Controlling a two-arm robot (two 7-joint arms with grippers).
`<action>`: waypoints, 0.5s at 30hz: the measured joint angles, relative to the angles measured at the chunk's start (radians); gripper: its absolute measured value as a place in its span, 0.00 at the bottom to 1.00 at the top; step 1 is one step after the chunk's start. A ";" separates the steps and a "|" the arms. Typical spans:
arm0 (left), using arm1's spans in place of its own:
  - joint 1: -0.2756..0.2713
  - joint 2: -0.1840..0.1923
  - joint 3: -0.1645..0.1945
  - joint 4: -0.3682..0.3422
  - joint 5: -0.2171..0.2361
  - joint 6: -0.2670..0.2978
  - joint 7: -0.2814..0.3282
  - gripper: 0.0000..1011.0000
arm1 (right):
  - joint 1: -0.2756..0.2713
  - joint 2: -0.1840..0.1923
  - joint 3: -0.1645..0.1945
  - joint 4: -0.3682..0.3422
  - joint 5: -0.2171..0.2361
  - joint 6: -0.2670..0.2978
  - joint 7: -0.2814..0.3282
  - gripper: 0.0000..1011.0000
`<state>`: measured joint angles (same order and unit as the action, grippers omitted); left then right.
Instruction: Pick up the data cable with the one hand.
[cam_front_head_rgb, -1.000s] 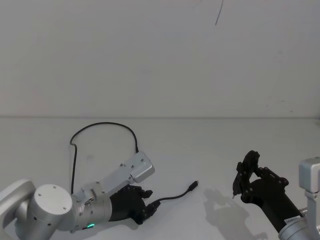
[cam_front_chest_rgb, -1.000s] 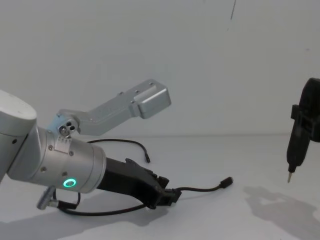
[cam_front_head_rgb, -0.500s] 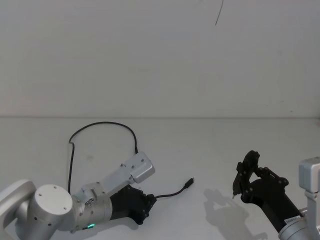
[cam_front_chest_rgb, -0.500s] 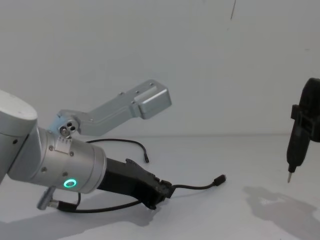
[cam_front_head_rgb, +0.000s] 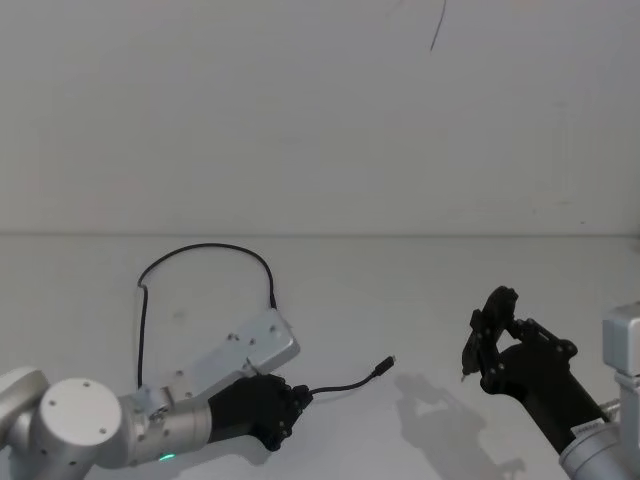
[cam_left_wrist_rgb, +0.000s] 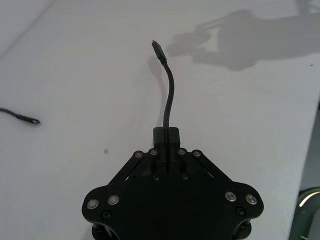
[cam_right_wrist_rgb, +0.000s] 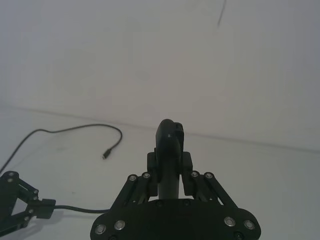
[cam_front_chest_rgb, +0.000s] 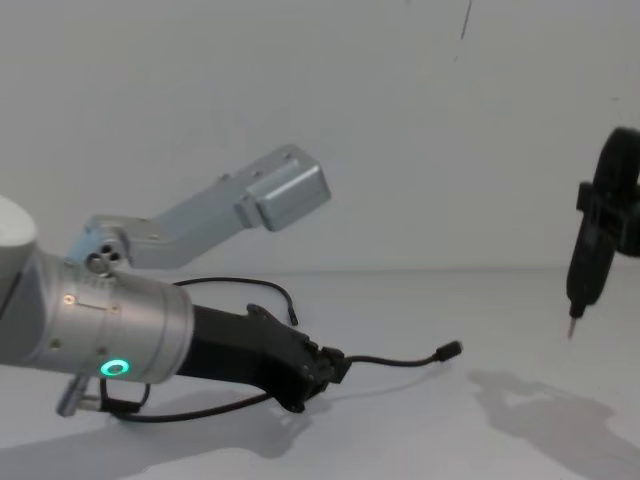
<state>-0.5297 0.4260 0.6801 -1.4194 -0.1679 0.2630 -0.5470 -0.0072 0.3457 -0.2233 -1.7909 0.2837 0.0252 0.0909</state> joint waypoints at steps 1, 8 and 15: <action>0.007 0.009 -0.005 -0.008 0.000 -0.021 -0.004 0.04 | 0.002 0.002 0.001 -0.006 0.000 -0.002 0.006 0.26; 0.045 0.065 -0.036 -0.054 -0.009 -0.125 -0.027 0.04 | 0.011 0.010 0.004 -0.040 0.002 -0.005 0.032 0.26; 0.086 0.121 -0.072 -0.095 -0.026 -0.212 -0.047 0.04 | 0.015 0.011 0.007 -0.067 0.012 -0.004 0.054 0.26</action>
<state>-0.4432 0.5473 0.6081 -1.5147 -0.1938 0.0512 -0.5936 0.0074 0.3571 -0.2163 -1.8575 0.2953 0.0217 0.1450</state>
